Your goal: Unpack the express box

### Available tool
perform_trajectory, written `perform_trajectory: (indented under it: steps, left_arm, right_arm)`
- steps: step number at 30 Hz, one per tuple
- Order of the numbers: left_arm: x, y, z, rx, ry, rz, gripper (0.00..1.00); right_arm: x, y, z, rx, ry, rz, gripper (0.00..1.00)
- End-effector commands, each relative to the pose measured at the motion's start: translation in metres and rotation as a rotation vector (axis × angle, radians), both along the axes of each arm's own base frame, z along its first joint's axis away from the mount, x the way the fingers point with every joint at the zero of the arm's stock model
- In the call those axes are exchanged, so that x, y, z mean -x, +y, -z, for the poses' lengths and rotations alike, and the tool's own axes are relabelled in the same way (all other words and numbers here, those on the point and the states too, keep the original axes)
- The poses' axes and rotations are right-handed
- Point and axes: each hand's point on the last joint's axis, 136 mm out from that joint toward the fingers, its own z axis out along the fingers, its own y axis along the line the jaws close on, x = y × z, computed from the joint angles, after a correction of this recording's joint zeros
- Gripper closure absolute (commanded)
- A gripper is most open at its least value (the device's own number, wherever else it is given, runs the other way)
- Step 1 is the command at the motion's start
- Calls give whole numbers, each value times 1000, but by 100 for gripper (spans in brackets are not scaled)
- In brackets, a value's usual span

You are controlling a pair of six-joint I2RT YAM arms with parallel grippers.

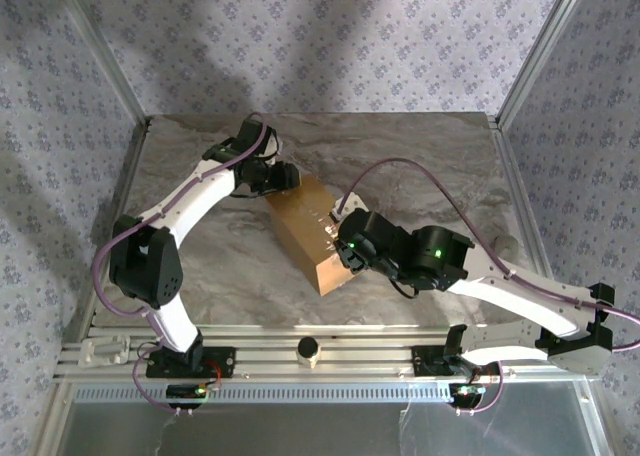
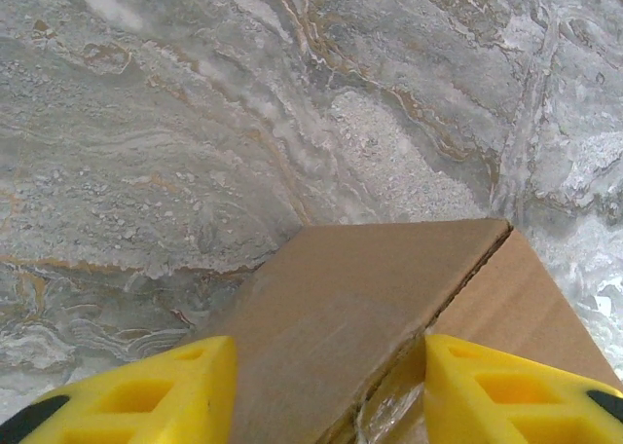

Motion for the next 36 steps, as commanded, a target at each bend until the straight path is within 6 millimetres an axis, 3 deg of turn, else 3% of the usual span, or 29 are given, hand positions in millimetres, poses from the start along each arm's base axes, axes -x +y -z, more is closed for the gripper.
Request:
perform_trajectory:
  steps: [1,36]
  left_arm:
    - [-18,70,29,-272,0,-217,50]
    - [-33,77,21,-339,-44,-276,50]
  right_arm:
    - [33,-29,26,120,134,-46,100]
    - [42,-55,23,139,126,2,100]
